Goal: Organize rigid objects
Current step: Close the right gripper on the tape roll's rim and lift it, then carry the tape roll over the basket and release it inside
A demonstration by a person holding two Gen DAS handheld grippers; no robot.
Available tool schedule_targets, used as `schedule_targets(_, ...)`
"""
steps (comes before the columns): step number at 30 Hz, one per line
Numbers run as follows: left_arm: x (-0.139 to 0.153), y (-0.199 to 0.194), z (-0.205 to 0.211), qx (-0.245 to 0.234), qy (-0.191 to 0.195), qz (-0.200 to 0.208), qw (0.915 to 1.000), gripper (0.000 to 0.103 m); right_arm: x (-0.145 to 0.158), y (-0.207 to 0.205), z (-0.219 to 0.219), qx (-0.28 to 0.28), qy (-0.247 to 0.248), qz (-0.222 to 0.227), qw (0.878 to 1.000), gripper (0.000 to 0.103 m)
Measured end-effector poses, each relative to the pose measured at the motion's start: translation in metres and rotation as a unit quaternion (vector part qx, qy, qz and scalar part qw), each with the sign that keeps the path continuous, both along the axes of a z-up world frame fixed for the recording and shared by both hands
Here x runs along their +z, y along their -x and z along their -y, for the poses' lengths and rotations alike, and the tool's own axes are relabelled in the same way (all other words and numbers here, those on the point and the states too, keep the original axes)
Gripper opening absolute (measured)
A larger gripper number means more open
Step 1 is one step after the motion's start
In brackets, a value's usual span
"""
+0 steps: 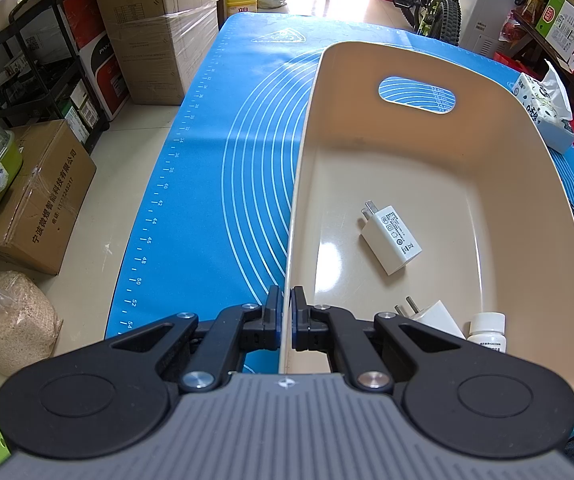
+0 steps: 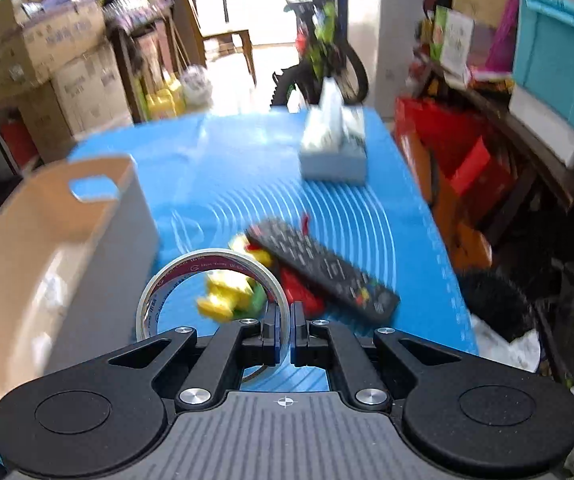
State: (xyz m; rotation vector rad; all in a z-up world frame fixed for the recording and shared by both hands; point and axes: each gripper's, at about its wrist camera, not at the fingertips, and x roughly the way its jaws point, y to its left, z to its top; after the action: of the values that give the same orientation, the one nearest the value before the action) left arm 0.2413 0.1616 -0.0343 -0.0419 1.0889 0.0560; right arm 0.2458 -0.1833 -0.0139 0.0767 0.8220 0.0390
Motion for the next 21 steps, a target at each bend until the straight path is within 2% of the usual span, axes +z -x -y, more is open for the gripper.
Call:
schedule_targets(6,0.000,0.000,0.000,0.000,0.000,0.000,1.0000,0.006,0.042,-0.008,-0.034,0.035,-0.009,0.055,0.998,0.016)
schedule_targets(11,0.000,0.000,0.000,0.000,0.000,0.000,1.0000,0.006,0.061,-0.022,-0.076,0.081,-0.015,0.082,0.993,0.016)
schedule_targets(15,0.000,0.000,0.001,0.000,0.000,0.000,1.0000,0.006,0.061,-0.032,-0.108,0.107,-0.018,0.086,0.990,0.016)
schedule_targets(21,0.000,0.000,0.001,0.000,0.000,0.000,1.0000,0.006,0.048,-0.040,-0.150,0.122,-0.018,0.066,0.990,0.016)
